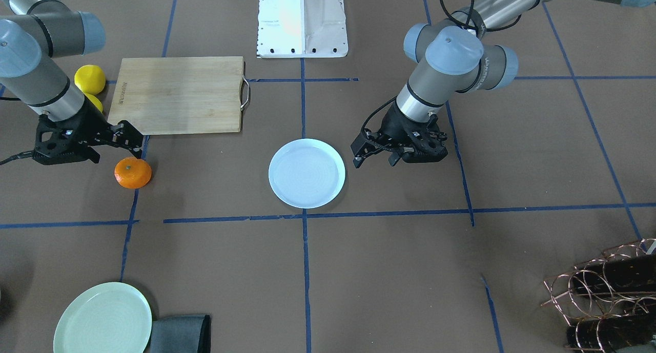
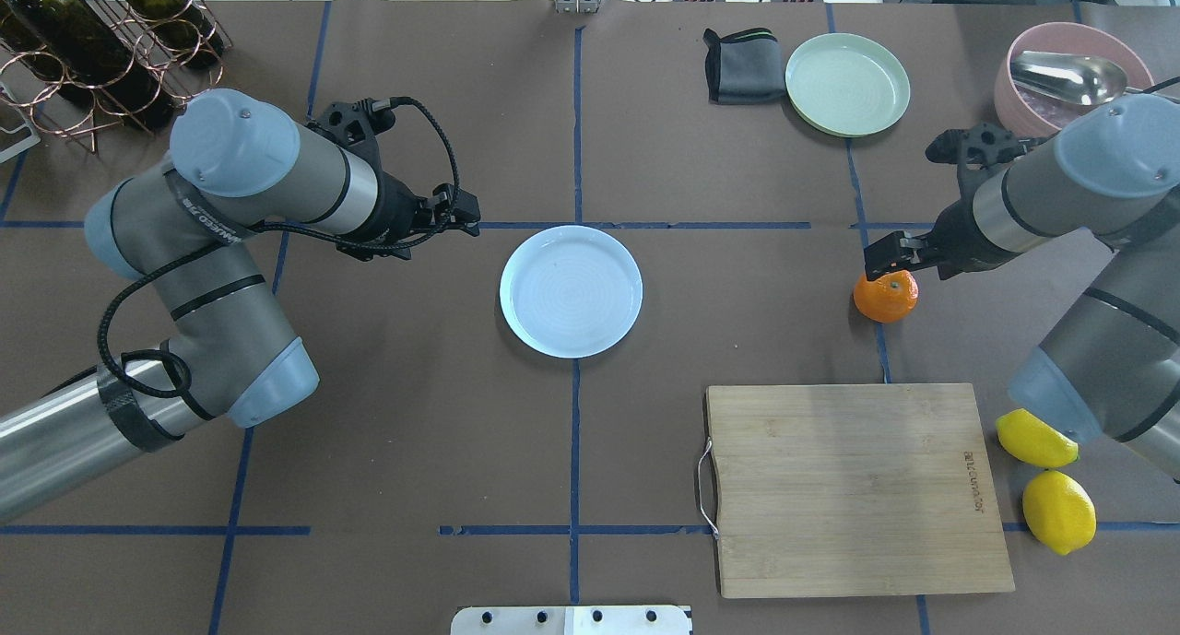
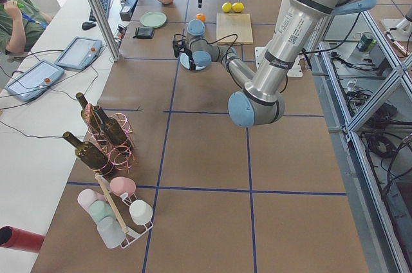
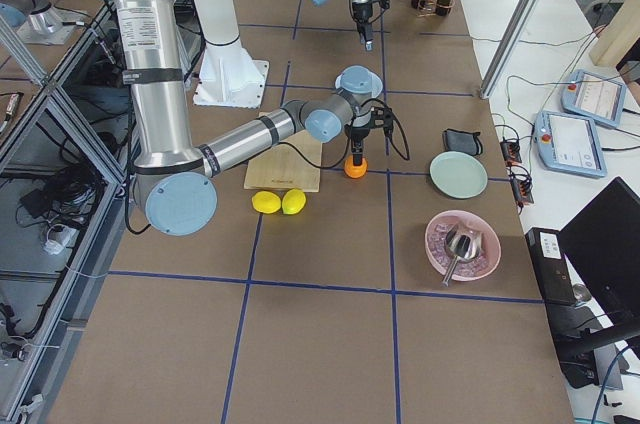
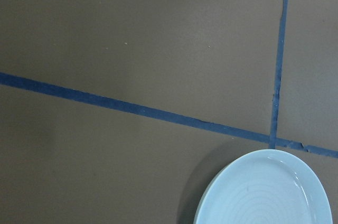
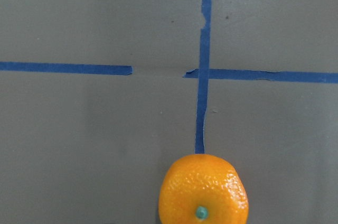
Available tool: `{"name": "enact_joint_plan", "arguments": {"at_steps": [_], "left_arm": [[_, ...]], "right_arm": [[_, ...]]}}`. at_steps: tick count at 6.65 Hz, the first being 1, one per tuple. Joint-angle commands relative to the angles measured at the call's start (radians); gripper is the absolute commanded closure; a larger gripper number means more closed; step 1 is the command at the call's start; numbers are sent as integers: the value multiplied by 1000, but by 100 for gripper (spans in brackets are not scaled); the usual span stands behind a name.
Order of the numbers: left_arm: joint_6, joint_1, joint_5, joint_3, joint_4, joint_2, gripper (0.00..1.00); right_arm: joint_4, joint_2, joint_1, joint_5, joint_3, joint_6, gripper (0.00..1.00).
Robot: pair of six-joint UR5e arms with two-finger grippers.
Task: Pick orange to plate
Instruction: 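Lower the right gripper onto the orange and close it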
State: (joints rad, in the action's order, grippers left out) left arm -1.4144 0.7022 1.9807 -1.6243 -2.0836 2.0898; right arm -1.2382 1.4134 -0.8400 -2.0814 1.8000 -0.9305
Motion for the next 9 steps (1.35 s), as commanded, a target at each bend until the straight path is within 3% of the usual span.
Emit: {"name": "enact_joint_plan", "arguments": {"at_steps": [1, 7, 8, 9], "left_arm": [[28, 14, 3, -9, 0, -14, 0], [29, 16, 1, -11, 0, -34, 0], [35, 16, 1, -11, 0, -36, 0], [38, 22, 1, -11, 0, -36, 0]], "right_arm": [[8, -16, 24, 35, -39, 1, 0], [11, -25, 65, 54, -116, 7, 0], [11, -24, 67, 55, -116, 6, 4], [11, -25, 67, 54, -114, 6, 56]]}}
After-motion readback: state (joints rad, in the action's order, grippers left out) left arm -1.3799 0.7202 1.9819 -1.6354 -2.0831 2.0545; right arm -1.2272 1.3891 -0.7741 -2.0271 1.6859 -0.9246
